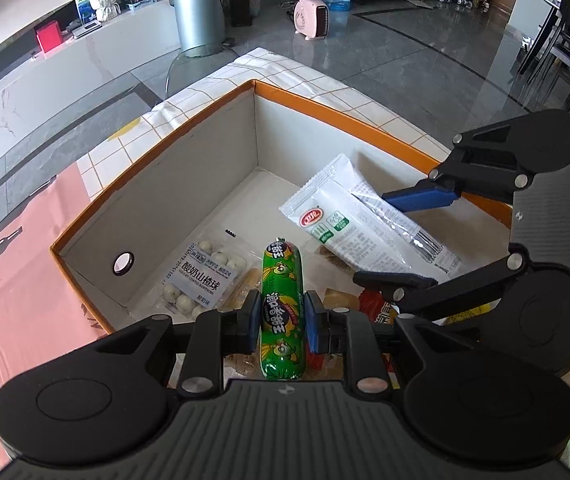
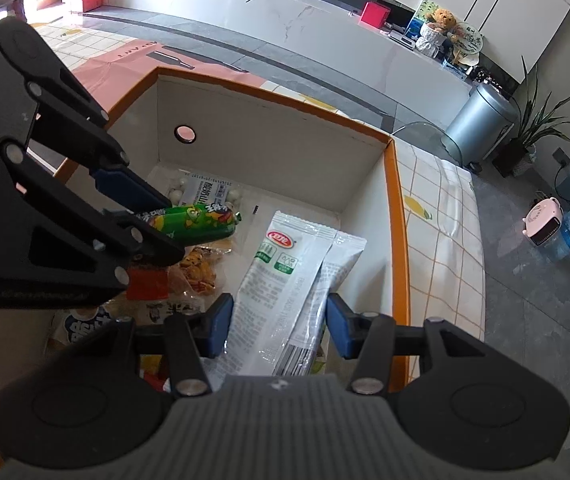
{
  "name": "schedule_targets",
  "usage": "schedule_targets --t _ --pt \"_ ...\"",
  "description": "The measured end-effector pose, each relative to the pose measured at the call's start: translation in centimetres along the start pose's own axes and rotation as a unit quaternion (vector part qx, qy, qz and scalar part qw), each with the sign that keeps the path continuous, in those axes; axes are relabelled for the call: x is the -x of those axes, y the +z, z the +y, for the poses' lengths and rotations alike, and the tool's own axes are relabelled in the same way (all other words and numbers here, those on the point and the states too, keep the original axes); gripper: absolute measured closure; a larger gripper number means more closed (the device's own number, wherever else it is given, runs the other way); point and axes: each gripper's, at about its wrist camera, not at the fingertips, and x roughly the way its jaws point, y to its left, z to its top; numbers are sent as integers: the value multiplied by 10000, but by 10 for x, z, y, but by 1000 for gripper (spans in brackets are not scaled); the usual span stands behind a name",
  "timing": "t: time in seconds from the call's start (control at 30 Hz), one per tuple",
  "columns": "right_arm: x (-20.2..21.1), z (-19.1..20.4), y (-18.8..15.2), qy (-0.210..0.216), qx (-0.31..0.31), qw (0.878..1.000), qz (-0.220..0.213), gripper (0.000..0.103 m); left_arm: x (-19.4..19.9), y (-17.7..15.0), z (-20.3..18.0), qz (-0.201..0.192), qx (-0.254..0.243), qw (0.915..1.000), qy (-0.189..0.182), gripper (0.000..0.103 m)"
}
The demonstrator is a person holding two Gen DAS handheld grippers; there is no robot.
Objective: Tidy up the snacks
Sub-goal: 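Carry the sausage and packets into the orange box and open both tools, then withdraw both open tools from the box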
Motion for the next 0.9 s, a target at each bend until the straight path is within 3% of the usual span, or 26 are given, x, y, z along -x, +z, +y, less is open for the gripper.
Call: schedule_targets --t 0.57,0.7,0.83,0.9 --pt "-23 6 -1 49 211 9990 383 53 -25 10 5 86 58 9999 -128 78" --pt "-22 7 2 58 194 9987 458 52 -20 8 7 15 110 9998 -146 64" --pt "-12 6 4 -52 119 9989 446 40 -4 7 9 -158 234 9995 -129 44" --pt "-1 5 6 -109 45 9992 386 33 9 7 9 -297 304 9990 -140 42"
